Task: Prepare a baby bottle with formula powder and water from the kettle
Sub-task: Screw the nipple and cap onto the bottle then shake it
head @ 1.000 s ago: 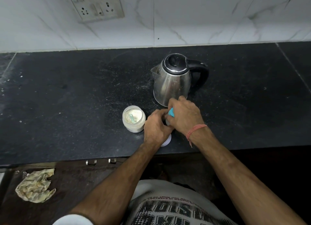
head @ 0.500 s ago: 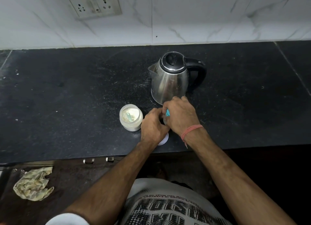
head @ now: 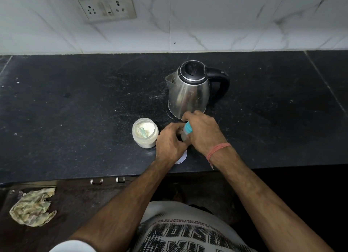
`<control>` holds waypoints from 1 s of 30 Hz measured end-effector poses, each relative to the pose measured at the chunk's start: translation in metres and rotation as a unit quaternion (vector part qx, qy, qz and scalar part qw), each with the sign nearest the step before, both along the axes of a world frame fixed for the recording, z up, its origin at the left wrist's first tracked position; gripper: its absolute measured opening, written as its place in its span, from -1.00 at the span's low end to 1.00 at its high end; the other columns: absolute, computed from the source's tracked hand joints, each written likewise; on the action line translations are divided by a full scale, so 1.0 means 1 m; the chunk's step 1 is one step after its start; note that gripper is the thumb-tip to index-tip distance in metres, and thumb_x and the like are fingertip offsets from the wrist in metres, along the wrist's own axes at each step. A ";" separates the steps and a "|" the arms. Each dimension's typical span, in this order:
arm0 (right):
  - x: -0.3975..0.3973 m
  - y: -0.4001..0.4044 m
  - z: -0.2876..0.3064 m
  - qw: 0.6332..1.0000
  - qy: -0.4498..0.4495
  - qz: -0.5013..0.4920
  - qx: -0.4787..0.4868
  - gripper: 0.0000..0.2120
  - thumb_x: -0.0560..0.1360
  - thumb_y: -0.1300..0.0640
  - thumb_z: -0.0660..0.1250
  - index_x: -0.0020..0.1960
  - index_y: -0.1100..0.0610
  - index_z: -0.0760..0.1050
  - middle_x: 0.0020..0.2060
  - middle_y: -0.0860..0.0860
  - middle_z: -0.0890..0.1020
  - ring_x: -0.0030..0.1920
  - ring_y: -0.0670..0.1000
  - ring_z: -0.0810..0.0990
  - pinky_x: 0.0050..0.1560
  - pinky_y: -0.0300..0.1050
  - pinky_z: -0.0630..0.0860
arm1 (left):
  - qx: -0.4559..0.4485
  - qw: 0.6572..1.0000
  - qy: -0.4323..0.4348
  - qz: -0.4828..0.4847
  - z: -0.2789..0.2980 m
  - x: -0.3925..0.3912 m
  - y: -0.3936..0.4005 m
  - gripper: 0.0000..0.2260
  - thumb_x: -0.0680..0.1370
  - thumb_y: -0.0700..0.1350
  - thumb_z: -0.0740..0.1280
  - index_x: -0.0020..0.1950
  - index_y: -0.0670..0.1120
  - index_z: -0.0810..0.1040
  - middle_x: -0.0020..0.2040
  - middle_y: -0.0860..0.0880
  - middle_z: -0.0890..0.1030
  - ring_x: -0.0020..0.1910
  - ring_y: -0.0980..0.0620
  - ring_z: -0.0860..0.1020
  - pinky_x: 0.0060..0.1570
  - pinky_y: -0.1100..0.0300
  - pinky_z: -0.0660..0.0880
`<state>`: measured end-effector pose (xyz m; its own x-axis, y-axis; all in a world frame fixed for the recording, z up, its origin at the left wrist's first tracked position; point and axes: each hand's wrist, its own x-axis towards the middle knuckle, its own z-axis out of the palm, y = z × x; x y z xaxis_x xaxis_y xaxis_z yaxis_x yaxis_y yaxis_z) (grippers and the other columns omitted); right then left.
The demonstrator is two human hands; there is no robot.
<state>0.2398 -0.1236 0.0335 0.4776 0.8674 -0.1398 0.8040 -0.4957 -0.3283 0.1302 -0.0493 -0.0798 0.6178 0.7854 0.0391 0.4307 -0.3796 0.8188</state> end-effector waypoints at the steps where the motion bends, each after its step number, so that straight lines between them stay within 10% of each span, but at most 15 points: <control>1: 0.001 0.000 0.002 1.000 0.002 -0.001 -0.001 -0.57 0.52 0.16 0.58 0.34 0.05 0.56 0.21 0.06 0.61 0.23 0.15 0.62 0.23 0.09 0.63 | -0.002 1.000 -0.003 -0.002 0.000 0.000 0.000 -0.47 0.40 0.32 0.39 0.23 0.05 0.77 0.03 0.13 0.71 0.00 0.14 0.66 0.03 0.07 0.64; 30: 0.003 0.004 0.001 0.999 -0.030 0.013 -0.028 -0.53 0.48 -0.03 0.65 0.31 0.06 0.60 0.23 0.08 0.59 0.28 0.13 0.56 0.25 0.02 0.57 | -0.016 1.000 -0.006 0.003 0.005 -0.001 -0.002 -0.40 0.36 0.34 0.33 0.23 0.03 0.77 0.03 0.13 0.69 -0.03 0.15 0.63 -0.04 0.27 0.49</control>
<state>0.2431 -0.1194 0.0350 0.4642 0.8710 -0.1610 0.8340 -0.4910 -0.2518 0.1297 -0.0514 -0.0749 0.6128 0.7899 0.0224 0.4223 -0.3512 0.8357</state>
